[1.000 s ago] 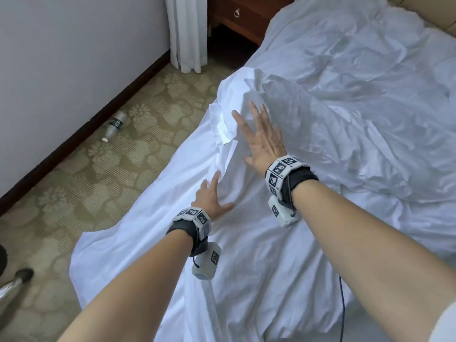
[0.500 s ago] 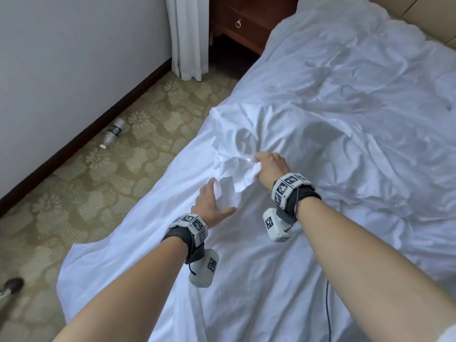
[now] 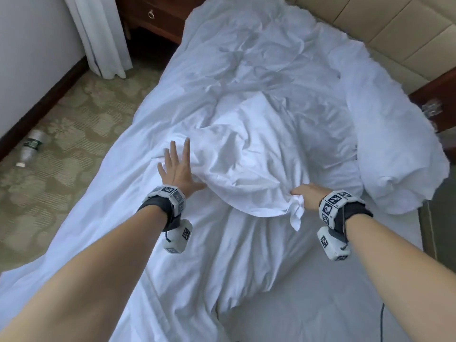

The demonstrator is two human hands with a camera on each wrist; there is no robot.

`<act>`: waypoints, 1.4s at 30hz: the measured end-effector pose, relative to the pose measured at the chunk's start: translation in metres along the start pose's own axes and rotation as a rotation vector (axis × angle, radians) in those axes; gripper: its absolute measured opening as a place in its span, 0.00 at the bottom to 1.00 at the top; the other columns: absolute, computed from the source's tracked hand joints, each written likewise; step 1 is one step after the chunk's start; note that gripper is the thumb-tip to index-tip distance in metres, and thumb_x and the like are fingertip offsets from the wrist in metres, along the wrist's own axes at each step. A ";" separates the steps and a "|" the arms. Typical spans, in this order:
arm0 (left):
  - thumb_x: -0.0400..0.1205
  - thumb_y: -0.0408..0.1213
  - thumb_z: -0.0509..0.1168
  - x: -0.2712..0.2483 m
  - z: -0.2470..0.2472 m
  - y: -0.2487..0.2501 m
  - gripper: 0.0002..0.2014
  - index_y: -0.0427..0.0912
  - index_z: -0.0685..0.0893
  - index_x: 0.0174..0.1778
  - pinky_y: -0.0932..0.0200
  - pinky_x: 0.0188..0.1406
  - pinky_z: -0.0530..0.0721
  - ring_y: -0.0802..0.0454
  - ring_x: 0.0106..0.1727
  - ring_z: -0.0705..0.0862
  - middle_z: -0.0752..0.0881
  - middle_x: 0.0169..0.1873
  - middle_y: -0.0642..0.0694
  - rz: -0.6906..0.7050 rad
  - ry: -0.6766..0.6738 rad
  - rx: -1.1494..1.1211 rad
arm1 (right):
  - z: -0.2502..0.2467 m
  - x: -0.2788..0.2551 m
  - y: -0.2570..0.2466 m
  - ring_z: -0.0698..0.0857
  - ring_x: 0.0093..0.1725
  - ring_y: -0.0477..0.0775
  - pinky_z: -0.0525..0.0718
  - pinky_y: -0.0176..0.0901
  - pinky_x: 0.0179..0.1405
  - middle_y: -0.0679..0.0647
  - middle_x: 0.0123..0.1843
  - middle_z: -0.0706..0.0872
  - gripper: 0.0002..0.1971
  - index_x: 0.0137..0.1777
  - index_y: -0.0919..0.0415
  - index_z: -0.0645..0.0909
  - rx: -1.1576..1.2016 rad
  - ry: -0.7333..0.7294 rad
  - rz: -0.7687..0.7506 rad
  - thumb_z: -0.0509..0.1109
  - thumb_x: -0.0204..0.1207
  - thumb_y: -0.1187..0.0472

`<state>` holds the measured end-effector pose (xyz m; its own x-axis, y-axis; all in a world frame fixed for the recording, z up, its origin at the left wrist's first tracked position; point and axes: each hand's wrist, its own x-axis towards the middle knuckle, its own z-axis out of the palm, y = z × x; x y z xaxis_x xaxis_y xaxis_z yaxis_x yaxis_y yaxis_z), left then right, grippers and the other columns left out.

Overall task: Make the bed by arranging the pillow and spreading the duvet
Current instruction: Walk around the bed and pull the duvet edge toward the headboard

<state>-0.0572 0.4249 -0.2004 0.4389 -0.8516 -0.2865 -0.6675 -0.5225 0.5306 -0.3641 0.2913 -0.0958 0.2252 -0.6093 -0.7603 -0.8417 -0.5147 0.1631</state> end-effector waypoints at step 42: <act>0.82 0.53 0.66 -0.392 0.047 0.288 0.20 0.36 0.81 0.53 0.44 0.53 0.86 0.36 0.51 0.86 0.86 0.50 0.36 0.575 -0.285 0.522 | 0.201 -0.366 0.116 0.85 0.58 0.67 0.82 0.49 0.55 0.63 0.55 0.87 0.13 0.53 0.54 0.84 0.314 0.513 -0.042 0.64 0.71 0.63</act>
<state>-0.4492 0.6064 0.0274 -0.1787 -0.9331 -0.3120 -0.9656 0.1055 0.2377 -0.6432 0.5758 0.0746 0.4040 -0.8456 -0.3490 -0.9139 -0.3899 -0.1132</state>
